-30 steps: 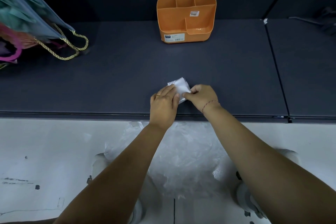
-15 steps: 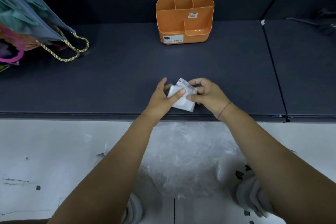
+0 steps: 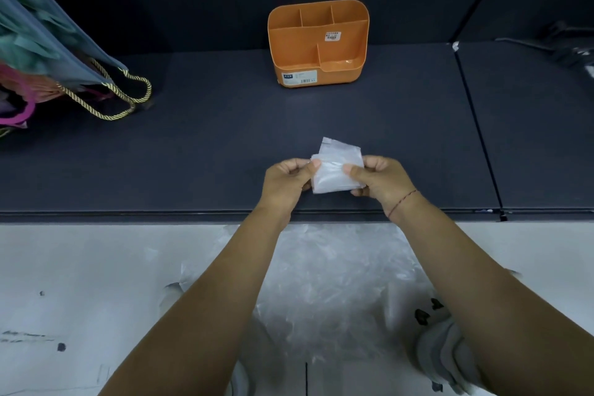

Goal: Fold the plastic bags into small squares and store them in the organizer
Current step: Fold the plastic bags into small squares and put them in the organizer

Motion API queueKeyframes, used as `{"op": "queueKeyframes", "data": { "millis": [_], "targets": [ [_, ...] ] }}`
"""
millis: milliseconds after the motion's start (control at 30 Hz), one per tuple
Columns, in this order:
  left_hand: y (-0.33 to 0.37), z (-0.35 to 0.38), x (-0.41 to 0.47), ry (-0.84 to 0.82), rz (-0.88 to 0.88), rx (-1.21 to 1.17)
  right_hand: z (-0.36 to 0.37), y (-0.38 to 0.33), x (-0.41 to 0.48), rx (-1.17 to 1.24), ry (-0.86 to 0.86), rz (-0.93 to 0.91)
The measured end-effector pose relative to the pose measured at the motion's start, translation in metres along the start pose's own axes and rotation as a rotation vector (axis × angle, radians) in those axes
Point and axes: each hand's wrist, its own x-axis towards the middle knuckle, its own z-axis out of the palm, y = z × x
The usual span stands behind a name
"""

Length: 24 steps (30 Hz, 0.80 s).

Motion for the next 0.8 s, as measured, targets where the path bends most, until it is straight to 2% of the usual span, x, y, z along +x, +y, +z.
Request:
{"op": "queueKeyframes", "data": {
  "millis": [100,233,300,400,467,633,800],
  "targets": [
    [0.010,-0.003,0.024,0.124,0.134,0.110,-0.008,0.001,0.007,0.013,0.084,0.010],
    [0.040,-0.004,0.075,0.301,0.536,0.540,-0.020,-0.001,0.016,0.017,0.115,-0.008],
    [0.058,-0.001,0.100,0.335,0.666,0.691,-0.025,-0.003,0.019,0.018,0.112,-0.020],
    [0.074,0.005,0.132,0.274,0.710,0.841,-0.032,-0.005,0.024,0.017,0.119,-0.043],
    [0.075,0.008,0.148,0.218,0.675,0.903,-0.034,-0.007,0.027,0.022,0.118,-0.058],
    [0.066,0.007,0.150,0.246,0.656,0.822,-0.030,-0.010,0.031,0.025,0.109,-0.074],
    [0.040,-0.003,0.106,0.210,0.704,0.781,-0.027,-0.032,0.030,-0.013,0.119,-0.171]
  ]
}}
